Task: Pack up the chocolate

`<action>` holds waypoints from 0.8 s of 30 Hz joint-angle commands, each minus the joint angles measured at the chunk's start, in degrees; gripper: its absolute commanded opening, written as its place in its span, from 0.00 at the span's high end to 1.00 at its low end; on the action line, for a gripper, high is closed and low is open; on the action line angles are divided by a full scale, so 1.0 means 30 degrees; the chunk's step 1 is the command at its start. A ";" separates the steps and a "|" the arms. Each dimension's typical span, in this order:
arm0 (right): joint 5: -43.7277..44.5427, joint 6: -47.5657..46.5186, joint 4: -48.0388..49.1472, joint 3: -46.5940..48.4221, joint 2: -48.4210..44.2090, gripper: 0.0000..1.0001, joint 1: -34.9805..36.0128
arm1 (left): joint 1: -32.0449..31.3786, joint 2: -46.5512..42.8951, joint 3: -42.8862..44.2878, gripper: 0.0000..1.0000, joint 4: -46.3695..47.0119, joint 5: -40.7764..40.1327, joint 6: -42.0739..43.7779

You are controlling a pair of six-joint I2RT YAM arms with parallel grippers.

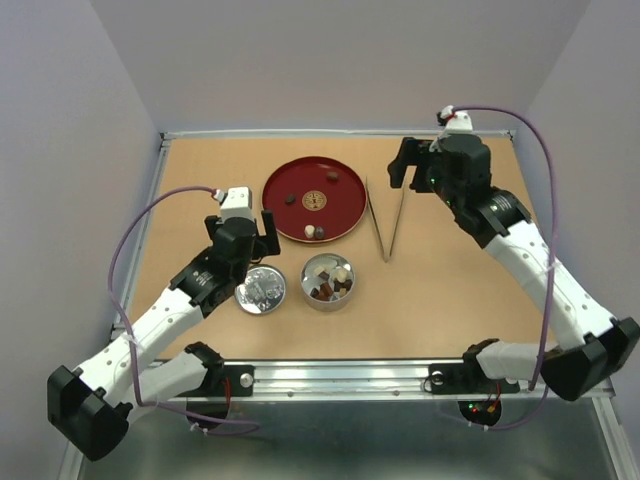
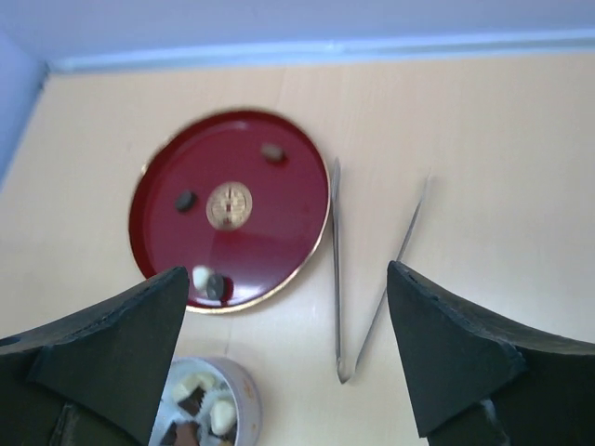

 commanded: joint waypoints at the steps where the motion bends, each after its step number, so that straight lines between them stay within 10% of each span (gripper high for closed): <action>1: 0.2594 -0.0339 0.2892 -0.0668 -0.2274 0.08 -0.0081 | -0.1910 -0.1054 -0.0571 0.02 -0.1757 -0.1536 -0.3286; 24: 0.2479 -0.0602 0.3687 -0.4128 -0.4357 0.25 -0.0081 | -0.4261 0.5240 -0.2771 0.01 0.0321 -0.0482 -0.9887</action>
